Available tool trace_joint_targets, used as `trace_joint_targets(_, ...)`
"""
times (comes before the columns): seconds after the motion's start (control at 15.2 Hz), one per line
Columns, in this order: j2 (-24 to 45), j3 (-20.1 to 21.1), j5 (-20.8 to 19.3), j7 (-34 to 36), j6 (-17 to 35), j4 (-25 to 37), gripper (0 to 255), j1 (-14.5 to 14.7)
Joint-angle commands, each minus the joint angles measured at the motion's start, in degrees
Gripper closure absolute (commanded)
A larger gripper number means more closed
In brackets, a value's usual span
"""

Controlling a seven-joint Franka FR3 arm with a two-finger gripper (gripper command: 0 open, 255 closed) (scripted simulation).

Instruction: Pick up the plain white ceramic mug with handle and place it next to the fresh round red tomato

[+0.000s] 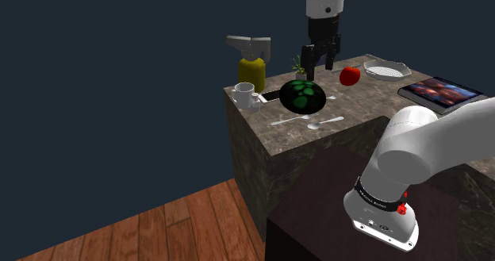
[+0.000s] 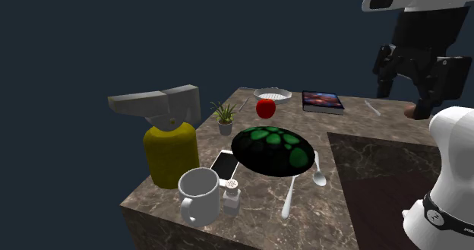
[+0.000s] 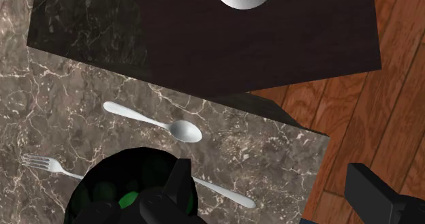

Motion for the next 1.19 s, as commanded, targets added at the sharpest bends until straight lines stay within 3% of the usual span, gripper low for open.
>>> trace_joint_targets(0.0, 0.0, 0.0, 0.0, 0.0, 0.0, 0.0, 0, 0.0)
trace_joint_targets(0.53, 14.55, -3.83, -1.13, -2.97, 13.3, 2.75, 0, -0.33)
trace_joint_targets(1.12, 33.11, -7.48, 0.47, -7.1, 24.36, 11.77, 0, -0.38)
